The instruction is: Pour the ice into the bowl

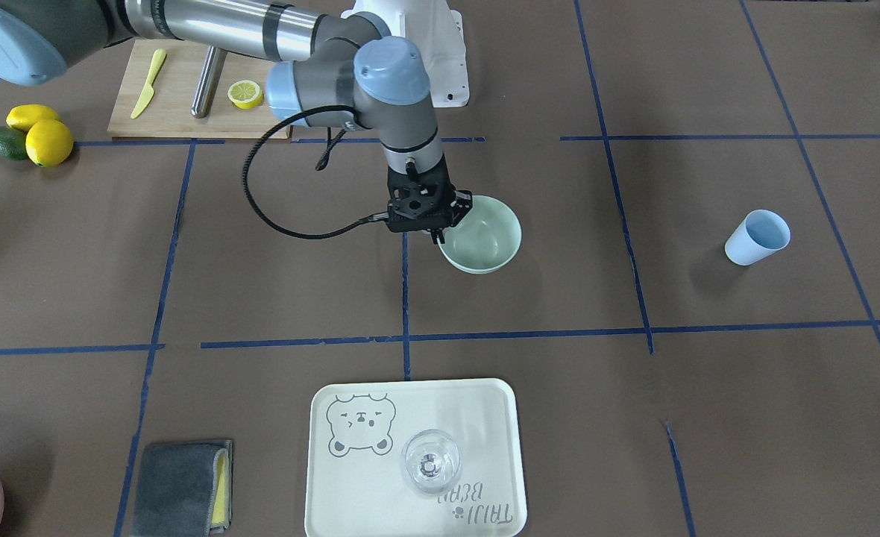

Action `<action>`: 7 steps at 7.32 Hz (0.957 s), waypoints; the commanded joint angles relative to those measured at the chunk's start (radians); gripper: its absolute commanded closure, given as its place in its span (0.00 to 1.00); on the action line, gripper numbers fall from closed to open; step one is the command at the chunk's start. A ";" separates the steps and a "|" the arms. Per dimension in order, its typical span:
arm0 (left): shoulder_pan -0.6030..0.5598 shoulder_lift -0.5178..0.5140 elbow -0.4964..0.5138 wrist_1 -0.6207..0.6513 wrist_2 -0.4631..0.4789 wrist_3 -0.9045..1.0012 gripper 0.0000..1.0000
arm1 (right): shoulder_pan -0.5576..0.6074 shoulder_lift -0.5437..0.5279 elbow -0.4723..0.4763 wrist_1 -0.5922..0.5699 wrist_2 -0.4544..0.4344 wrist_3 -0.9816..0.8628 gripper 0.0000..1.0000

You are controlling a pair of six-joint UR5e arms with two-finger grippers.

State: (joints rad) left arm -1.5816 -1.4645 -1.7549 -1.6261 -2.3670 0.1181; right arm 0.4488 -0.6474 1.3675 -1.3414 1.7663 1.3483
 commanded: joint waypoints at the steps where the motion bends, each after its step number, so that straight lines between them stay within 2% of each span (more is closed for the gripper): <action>1: 0.000 0.001 0.000 0.000 0.000 0.000 0.00 | -0.044 0.101 -0.137 0.002 -0.048 0.037 1.00; 2: 0.000 0.001 0.000 0.000 0.000 0.000 0.00 | -0.044 0.106 -0.137 0.002 -0.048 0.038 1.00; 3: 0.000 0.001 0.000 0.000 0.000 0.000 0.00 | -0.044 0.106 -0.137 0.002 -0.048 0.035 0.54; 4: 0.000 0.000 0.000 0.000 0.000 0.000 0.00 | -0.044 0.106 -0.136 0.002 -0.048 0.040 0.01; 6: 0.002 0.000 0.002 0.000 0.000 -0.002 0.00 | 0.005 0.103 -0.095 -0.005 -0.025 0.022 0.00; 7: 0.002 0.000 0.000 -0.001 0.000 0.000 0.00 | 0.064 0.097 -0.073 -0.025 0.029 -0.006 0.00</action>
State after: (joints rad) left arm -1.5806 -1.4648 -1.7539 -1.6263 -2.3669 0.1174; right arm 0.4515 -0.5453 1.2649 -1.3486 1.7449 1.3677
